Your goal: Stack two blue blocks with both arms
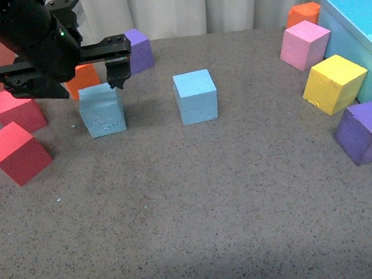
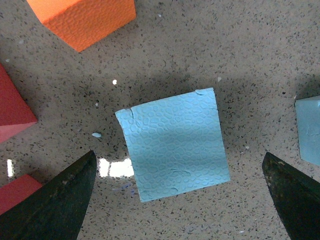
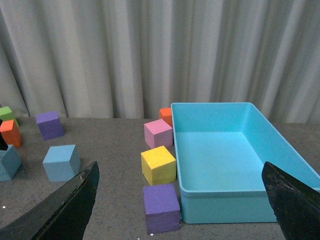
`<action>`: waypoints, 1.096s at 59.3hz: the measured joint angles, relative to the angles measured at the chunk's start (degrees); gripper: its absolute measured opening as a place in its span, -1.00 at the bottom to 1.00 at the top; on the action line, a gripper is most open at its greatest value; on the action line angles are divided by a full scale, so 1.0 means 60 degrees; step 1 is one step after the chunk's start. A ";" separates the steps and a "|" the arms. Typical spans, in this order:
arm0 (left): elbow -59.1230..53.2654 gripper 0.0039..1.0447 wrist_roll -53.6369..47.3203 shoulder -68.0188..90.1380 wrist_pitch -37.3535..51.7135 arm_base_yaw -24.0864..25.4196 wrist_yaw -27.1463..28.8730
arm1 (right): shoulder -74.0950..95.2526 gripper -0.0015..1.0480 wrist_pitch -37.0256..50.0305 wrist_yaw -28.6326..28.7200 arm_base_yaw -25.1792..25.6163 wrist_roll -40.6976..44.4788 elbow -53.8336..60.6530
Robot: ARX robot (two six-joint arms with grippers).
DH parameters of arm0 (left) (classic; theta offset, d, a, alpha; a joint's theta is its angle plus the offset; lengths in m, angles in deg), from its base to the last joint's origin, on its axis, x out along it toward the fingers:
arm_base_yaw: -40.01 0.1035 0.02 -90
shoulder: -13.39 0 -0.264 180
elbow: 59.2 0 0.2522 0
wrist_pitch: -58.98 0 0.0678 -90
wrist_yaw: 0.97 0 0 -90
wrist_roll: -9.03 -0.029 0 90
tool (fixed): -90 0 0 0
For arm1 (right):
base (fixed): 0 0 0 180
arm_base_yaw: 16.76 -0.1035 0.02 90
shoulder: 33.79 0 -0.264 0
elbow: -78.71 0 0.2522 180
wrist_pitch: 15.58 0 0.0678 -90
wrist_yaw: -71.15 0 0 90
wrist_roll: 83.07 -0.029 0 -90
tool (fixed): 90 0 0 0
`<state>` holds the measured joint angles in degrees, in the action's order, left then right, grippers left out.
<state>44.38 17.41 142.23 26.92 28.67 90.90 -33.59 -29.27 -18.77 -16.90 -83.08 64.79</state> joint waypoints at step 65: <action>0.2000 0.58 0.0674 0.1767 -0.1588 -0.0168 0.0357 | 0.0000 0.81 0.0000 0.0000 0.0000 0.0000 0.0000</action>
<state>56.38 21.46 152.83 17.39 27.67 93.04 -33.59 -29.27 -18.77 -16.90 -83.08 64.79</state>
